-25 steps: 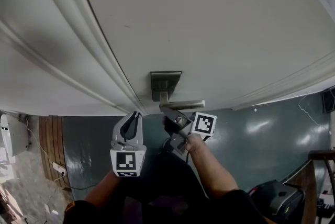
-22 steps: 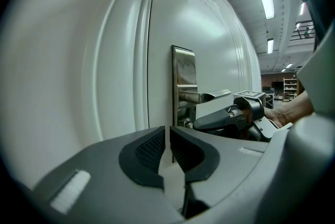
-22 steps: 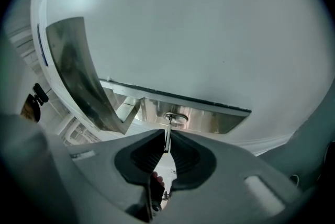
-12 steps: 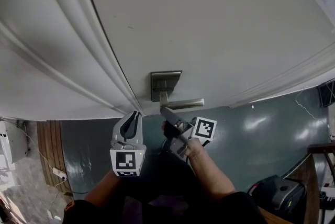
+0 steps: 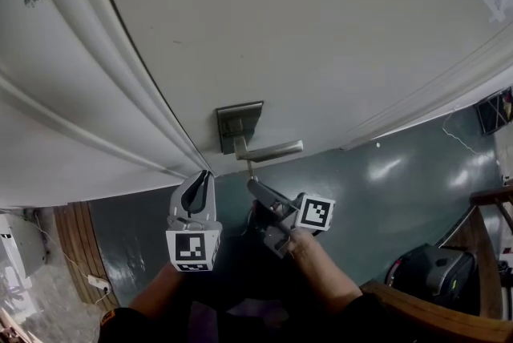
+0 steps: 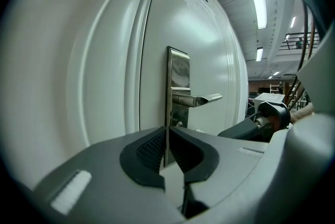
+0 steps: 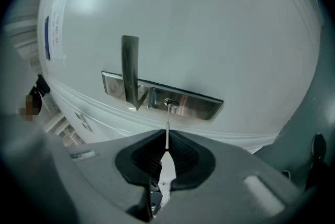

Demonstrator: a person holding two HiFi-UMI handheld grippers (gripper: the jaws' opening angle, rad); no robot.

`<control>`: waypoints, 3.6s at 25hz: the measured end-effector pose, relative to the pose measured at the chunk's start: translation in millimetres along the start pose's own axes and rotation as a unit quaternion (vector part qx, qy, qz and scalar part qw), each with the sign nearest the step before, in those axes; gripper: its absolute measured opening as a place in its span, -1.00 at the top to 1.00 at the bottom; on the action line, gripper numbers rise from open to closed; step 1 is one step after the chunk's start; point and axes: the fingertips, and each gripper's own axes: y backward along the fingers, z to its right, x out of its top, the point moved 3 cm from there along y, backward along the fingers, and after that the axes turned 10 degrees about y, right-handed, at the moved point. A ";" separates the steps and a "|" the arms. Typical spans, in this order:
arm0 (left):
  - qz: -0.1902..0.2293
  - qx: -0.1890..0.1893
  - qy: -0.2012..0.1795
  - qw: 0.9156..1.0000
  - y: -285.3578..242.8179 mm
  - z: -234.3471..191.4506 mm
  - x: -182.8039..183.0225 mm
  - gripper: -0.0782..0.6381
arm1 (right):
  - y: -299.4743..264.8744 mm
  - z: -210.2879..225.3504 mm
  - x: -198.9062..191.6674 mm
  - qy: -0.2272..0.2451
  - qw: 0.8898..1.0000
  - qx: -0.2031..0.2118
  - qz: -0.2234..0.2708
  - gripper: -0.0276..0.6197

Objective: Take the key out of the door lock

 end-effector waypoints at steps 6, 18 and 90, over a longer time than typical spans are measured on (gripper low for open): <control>-0.009 -0.061 0.003 0.998 -2.2 10.5 4.0 0.70 | 16.3 -12.3 -2.8 0.032 0.997 -0.039 0.065 0.86; -0.040 -0.204 -0.022 0.978 34.9 17.3 -5.8 0.73 | 73.2 -70.8 -38.6 0.146 0.942 -0.201 0.226 0.87; -0.025 -0.225 -0.029 0.974 514.5 -17.2 -55.4 0.73 | 167.7 -301.5 -478.1 0.460 0.759 -0.411 0.208 0.86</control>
